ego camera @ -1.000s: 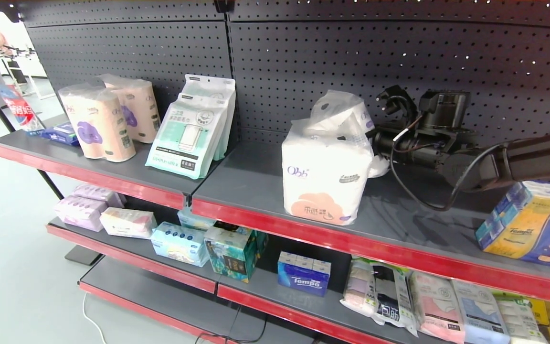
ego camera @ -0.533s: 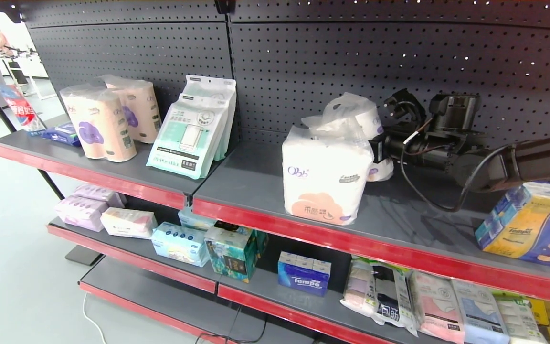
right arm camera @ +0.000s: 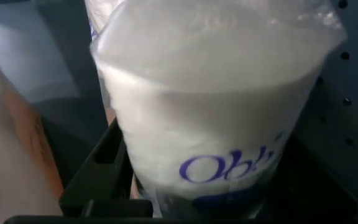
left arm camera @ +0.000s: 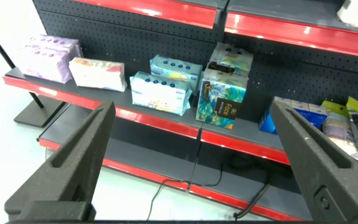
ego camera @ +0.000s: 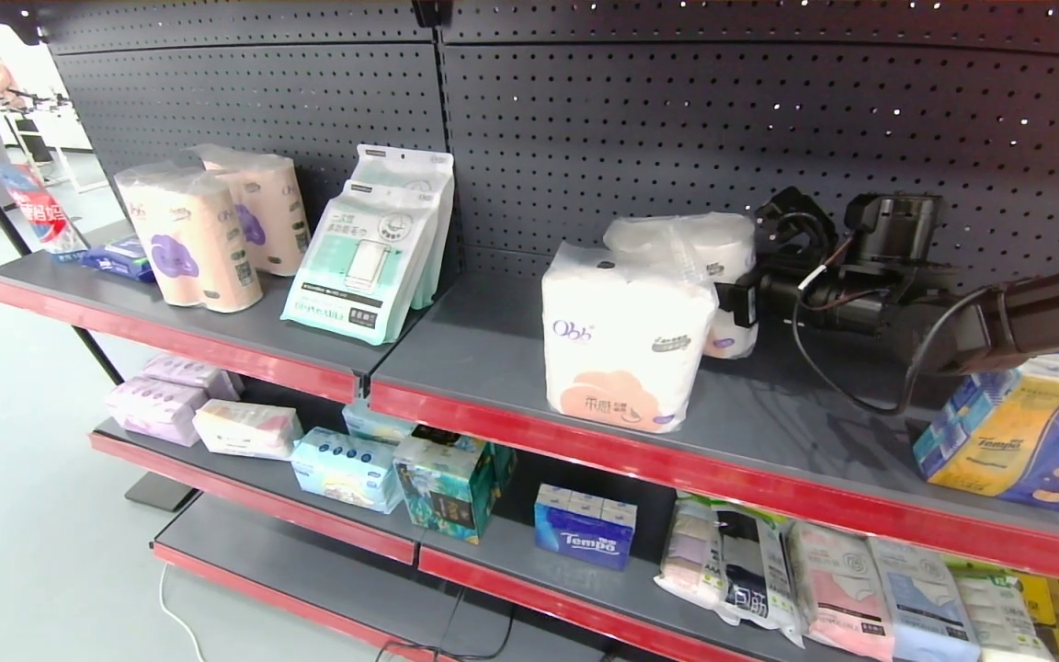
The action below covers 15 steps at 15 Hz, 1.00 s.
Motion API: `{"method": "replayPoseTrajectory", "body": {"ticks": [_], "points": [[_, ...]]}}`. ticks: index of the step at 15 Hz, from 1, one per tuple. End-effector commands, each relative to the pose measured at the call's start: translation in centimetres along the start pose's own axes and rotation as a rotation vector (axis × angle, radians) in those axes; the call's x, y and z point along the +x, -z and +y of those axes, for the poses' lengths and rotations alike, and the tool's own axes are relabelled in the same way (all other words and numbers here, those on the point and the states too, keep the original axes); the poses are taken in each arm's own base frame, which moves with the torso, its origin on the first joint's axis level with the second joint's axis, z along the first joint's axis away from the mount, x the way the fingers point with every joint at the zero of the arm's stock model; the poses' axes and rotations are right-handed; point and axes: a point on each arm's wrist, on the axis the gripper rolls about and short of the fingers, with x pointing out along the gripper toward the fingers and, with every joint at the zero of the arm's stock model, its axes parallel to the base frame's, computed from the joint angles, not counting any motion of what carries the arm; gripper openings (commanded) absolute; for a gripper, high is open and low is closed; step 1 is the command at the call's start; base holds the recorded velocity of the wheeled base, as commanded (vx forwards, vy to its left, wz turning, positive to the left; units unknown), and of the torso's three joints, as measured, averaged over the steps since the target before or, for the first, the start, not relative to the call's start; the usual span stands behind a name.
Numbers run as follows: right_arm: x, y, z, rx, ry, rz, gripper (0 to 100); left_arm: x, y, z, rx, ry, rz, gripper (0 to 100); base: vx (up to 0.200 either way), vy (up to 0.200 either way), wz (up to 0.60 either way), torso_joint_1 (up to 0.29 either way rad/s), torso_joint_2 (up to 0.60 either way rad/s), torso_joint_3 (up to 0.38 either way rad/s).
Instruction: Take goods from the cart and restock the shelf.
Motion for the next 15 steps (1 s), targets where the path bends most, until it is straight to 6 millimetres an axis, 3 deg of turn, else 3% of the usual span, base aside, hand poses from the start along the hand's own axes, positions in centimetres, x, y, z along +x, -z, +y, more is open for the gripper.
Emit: {"method": "replayPoseTrajectory", "body": {"ticks": [1,15], "points": [[0.0,0.4,-0.1,0.004,-0.023,0.001,0,0.0,0.0,0.0,0.0,0.0,0.001,100,0.0,0.0,0.0,0.0,0.0,0.0],[0.4,-1.0,0.4,0.074,-0.123,-0.066,0,0.0,0.0,0.0,0.0,0.0,0.001,100,0.0,0.0,0.0,0.0,0.0,0.0]]}}
